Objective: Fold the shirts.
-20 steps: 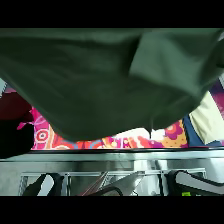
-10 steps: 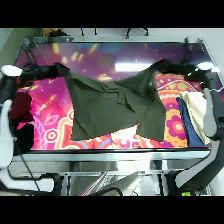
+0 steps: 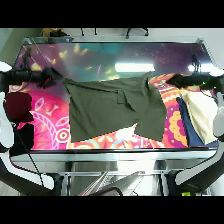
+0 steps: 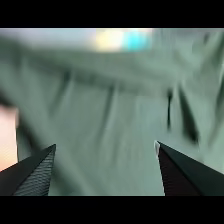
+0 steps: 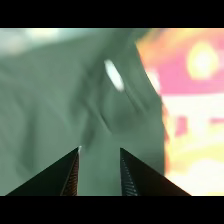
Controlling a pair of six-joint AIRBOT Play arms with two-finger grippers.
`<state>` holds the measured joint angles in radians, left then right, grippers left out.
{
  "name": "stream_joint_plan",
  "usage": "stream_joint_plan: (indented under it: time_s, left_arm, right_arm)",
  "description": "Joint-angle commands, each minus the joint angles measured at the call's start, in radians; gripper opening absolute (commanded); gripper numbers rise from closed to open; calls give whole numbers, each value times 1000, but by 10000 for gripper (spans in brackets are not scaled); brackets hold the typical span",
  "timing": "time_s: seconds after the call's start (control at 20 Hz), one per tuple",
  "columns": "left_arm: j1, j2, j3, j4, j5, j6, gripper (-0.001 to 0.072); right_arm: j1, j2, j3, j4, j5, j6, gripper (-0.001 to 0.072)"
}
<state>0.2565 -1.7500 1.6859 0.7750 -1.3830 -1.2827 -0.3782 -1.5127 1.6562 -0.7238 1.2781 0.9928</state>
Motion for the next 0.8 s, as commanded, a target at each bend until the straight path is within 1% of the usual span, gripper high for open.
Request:
stream_joint_plan:
  time_s: [0.0,0.05,0.15,0.25,0.5,0.6,0.65,0.7,0.75]
  left_arm:
    - [37,96,-264,77,-140,-60,703]
    - [33,150,-389,103,-97,-52,703]
    - [29,248,-598,117,-13,-44,702]
    - [29,330,-751,117,37,-41,703]
    - [30,496,-966,124,116,-34,702]
    - [37,550,-1023,124,146,-34,703]
    - [37,568,-1043,124,157,-34,703]
    - [37,586,-1059,124,166,-34,703]
    - [37,602,-1074,124,182,-35,702]
  right_arm:
    - [-47,24,-100,-224,116,60,438]
    - [-46,24,-139,-243,106,59,463]
    - [-44,14,-188,-265,81,46,462]
    - [-44,-15,-190,-264,84,40,462]
    - [-6,-72,-190,-256,107,22,462]
    - [20,-77,-190,-229,119,-5,458]
    - [31,-76,-190,-219,127,-16,412]
    - [42,-76,-189,-209,147,-29,242]
    - [47,-75,-189,-206,177,-37,150]
